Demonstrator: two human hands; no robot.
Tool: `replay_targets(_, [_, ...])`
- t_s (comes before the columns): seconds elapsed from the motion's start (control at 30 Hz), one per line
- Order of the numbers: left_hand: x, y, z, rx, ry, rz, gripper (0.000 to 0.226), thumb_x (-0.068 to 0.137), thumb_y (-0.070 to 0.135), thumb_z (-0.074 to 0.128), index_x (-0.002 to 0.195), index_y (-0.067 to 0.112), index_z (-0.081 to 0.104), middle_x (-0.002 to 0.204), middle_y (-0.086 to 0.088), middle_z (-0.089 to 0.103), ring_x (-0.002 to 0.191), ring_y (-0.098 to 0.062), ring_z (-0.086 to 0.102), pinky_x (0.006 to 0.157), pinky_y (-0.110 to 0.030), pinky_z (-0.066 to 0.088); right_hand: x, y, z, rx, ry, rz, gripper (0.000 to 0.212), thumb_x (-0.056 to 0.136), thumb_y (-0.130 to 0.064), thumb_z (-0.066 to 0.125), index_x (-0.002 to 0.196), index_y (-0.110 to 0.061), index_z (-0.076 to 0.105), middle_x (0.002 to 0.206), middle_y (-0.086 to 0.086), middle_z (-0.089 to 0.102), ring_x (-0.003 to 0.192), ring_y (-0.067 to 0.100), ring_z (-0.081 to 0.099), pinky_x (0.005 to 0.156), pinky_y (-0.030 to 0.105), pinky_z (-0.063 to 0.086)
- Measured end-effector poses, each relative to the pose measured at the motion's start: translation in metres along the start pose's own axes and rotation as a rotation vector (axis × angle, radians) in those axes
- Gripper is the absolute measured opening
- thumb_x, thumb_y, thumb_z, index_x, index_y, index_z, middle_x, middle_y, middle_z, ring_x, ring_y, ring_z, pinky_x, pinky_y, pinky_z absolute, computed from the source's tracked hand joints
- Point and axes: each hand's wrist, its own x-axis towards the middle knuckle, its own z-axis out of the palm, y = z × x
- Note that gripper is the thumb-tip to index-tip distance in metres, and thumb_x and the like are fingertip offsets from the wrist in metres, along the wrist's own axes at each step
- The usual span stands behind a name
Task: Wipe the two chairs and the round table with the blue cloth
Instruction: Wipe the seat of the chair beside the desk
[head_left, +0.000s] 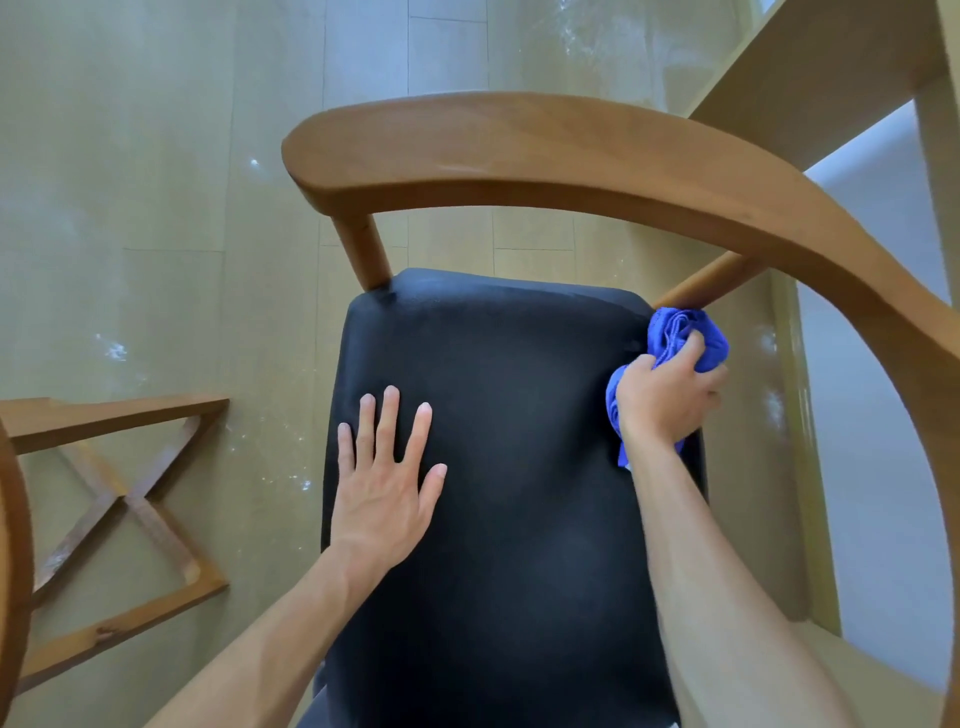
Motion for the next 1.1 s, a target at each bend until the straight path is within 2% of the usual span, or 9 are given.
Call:
replay_targets(0.1, [0.001, -0.001, 0.005, -0.009, 0.032, 0.01, 0.069, 0.093, 0.043, 0.053, 0.151, 0.016, 0.027, 0.159, -0.019, 0.013, 0.146, -0.04, 0.009, 0.114, -0.06, 0.02, -0.009, -0.013, 0.01, -0.038, 0.029, -0.004, 0.055, 0.09, -0.015, 0.046, 0.144, -0.017, 0.033, 0.146, 0.021, 0.026, 0.111, 0.042, 0.042, 0.088, 0.045, 0.041])
replay_targets(0.23, [0.0, 0.002, 0.006, -0.004, 0.054, 0.015, 0.066, 0.093, 0.047, 0.028, 0.15, 0.013, 0.031, 0.158, -0.021, 0.016, 0.146, -0.041, 0.012, 0.114, -0.062, 0.02, -0.027, -0.025, 0.017, -0.061, 0.024, -0.113, 0.057, 0.088, -0.015, 0.047, 0.144, -0.018, 0.035, 0.147, 0.021, 0.026, 0.107, 0.039, 0.045, 0.085, 0.043, 0.041])
replay_targets(0.4, [0.0, 0.004, -0.001, -0.06, 0.072, 0.014, 0.07, 0.09, 0.05, 0.028, 0.145, 0.01, 0.041, 0.156, -0.022, 0.023, 0.144, -0.043, 0.018, 0.111, -0.064, 0.024, -0.124, -0.087, 0.049, -0.076, -0.219, -0.834, 0.055, 0.085, -0.021, 0.051, 0.14, -0.026, 0.043, 0.146, 0.018, 0.035, 0.098, 0.033, 0.05, 0.075, 0.04, 0.045])
replay_targets(0.57, [0.001, 0.001, -0.01, -0.057, 0.042, 0.016, 0.09, 0.089, 0.07, 0.0, 0.146, 0.013, 0.04, 0.156, -0.02, 0.023, 0.145, -0.04, 0.017, 0.112, -0.059, 0.024, -0.082, -0.075, 0.034, -0.212, -0.32, -1.199, 0.053, 0.088, -0.021, 0.048, 0.14, -0.03, 0.044, 0.149, 0.014, 0.036, 0.099, 0.033, 0.049, 0.077, 0.038, 0.043])
replay_targets(0.7, [0.001, -0.001, -0.01, -0.046, 0.029, 0.009, 0.085, 0.088, 0.07, 0.01, 0.147, 0.016, 0.039, 0.157, -0.017, 0.022, 0.145, -0.039, 0.016, 0.112, -0.059, 0.025, -0.012, -0.008, -0.003, -0.118, -0.245, -0.982, 0.052, 0.074, -0.011, 0.061, 0.125, -0.021, 0.063, 0.134, 0.02, 0.052, 0.09, 0.04, 0.056, 0.073, 0.043, 0.05])
replay_targets(0.8, [0.001, -0.002, -0.01, -0.055, 0.025, -0.009, 0.077, 0.086, 0.062, 0.023, 0.148, 0.018, 0.038, 0.158, -0.015, 0.021, 0.146, -0.037, 0.014, 0.114, -0.057, 0.023, 0.02, 0.061, -0.024, -0.084, -0.158, -0.803, 0.052, 0.077, -0.008, 0.063, 0.129, -0.015, 0.06, 0.134, 0.022, 0.049, 0.103, 0.044, 0.054, 0.085, 0.047, 0.049])
replay_targets(0.97, [0.001, -0.004, -0.01, -0.104, 0.031, -0.027, 0.066, 0.092, 0.049, 0.054, 0.149, 0.022, 0.036, 0.159, -0.012, 0.018, 0.147, -0.034, 0.01, 0.117, -0.052, 0.017, 0.001, 0.141, -0.035, 0.107, -0.048, -0.08, 0.052, 0.087, -0.013, 0.055, 0.139, -0.018, 0.046, 0.14, 0.016, 0.039, 0.121, 0.039, 0.046, 0.098, 0.045, 0.042])
replay_targets(1.03, [0.001, -0.004, -0.011, -0.135, 0.032, -0.026, 0.065, 0.091, 0.045, 0.056, 0.149, 0.024, 0.035, 0.16, -0.01, 0.017, 0.148, -0.032, 0.009, 0.118, -0.049, 0.014, -0.032, 0.136, -0.033, 0.121, 0.022, -0.081, 0.053, 0.083, -0.006, 0.058, 0.136, -0.011, 0.05, 0.137, 0.022, 0.04, 0.119, 0.043, 0.045, 0.096, 0.045, 0.041])
replay_targets(1.1, [0.003, -0.005, -0.015, -0.173, 0.022, -0.033, 0.059, 0.094, 0.041, 0.052, 0.149, 0.026, 0.035, 0.16, -0.008, 0.017, 0.148, -0.029, 0.009, 0.119, -0.046, 0.014, -0.08, 0.112, -0.025, 0.139, 0.024, -0.251, 0.055, 0.075, 0.0, 0.064, 0.129, -0.006, 0.056, 0.132, 0.027, 0.043, 0.113, 0.046, 0.049, 0.092, 0.045, 0.044])
